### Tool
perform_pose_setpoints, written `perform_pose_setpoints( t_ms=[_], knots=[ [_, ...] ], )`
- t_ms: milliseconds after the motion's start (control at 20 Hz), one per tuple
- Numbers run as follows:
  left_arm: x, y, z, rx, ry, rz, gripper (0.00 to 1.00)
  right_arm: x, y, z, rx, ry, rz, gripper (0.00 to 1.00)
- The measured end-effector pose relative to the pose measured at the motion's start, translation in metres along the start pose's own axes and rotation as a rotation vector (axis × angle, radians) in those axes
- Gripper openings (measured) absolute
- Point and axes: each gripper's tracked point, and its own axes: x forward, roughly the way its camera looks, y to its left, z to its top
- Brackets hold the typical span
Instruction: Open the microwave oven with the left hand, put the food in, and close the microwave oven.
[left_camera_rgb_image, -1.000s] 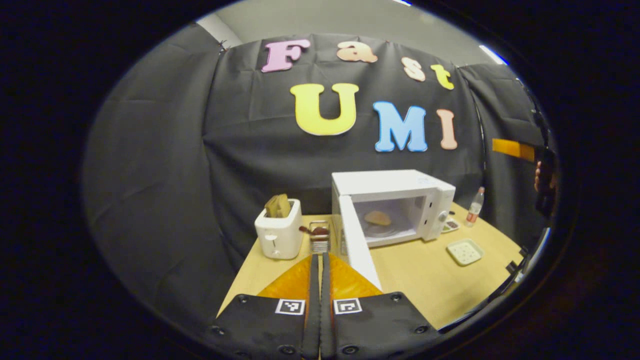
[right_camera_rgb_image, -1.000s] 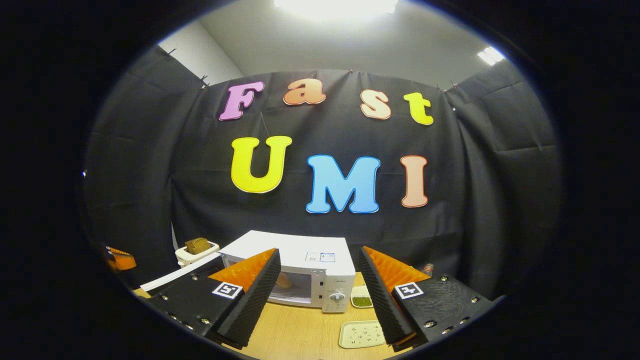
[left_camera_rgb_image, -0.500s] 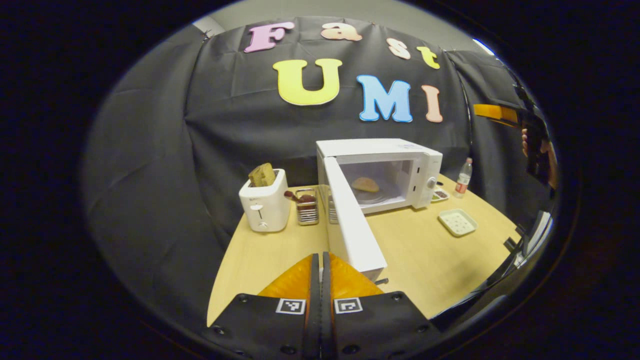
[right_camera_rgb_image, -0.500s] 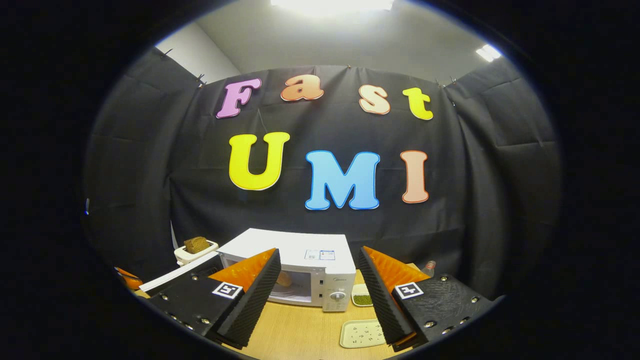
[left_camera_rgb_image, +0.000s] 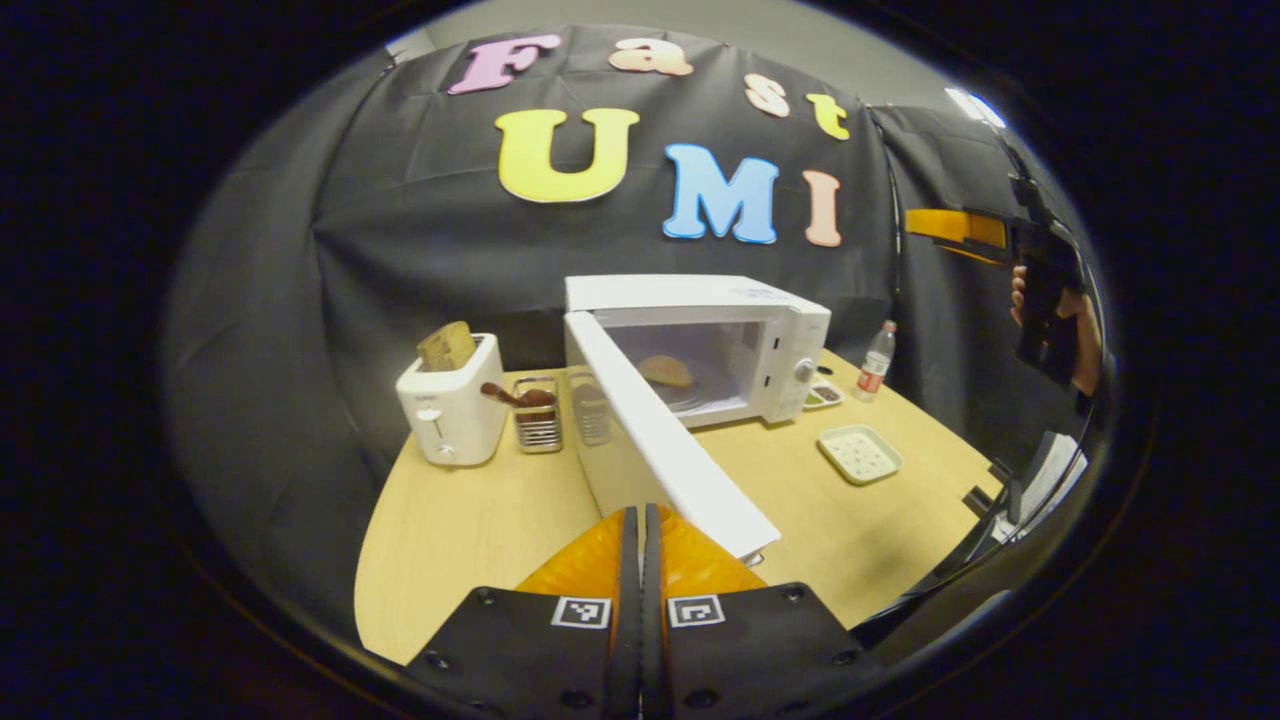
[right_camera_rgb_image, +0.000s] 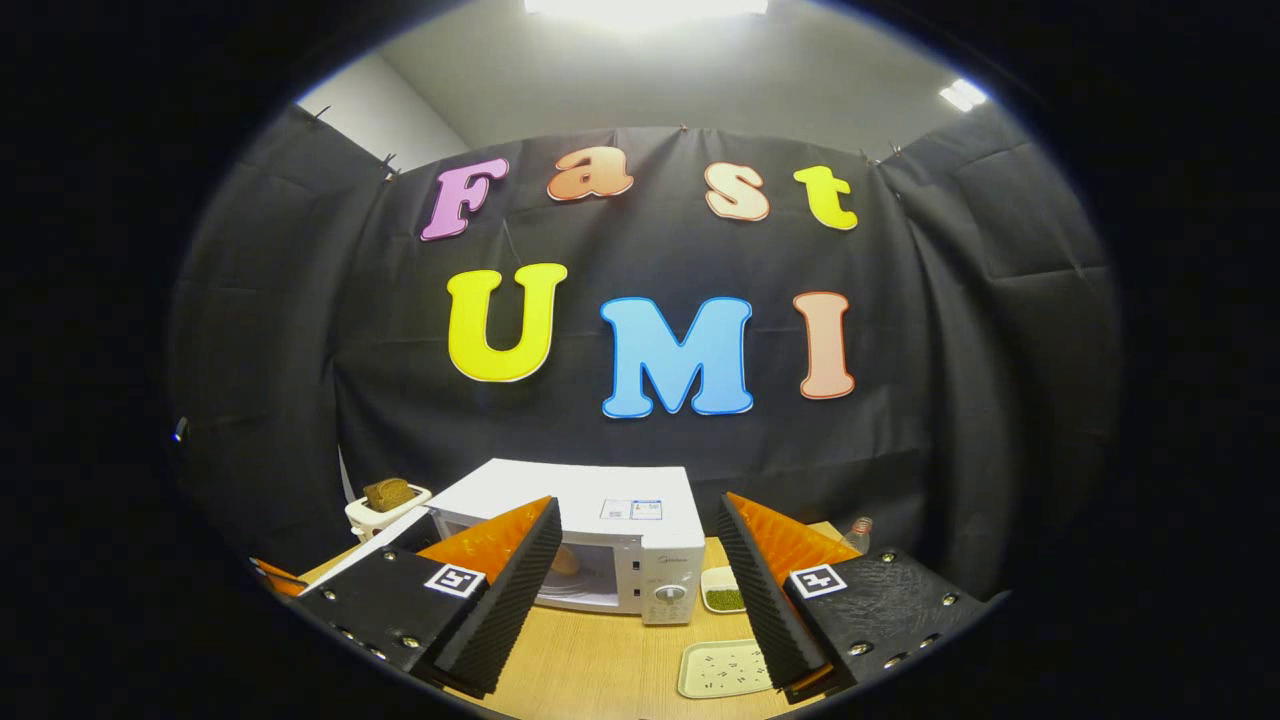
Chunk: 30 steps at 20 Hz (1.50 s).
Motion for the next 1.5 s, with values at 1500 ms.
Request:
perform_pose_setpoints(
  t_ms=[1500],
  knots=[
    [0.194, -0.149, 0.081, 0.045, 0.001, -0.167, 0.07, 0.056, -0.094, 0.005, -0.011, -0.01, 0.007, 0.95]
  ],
)
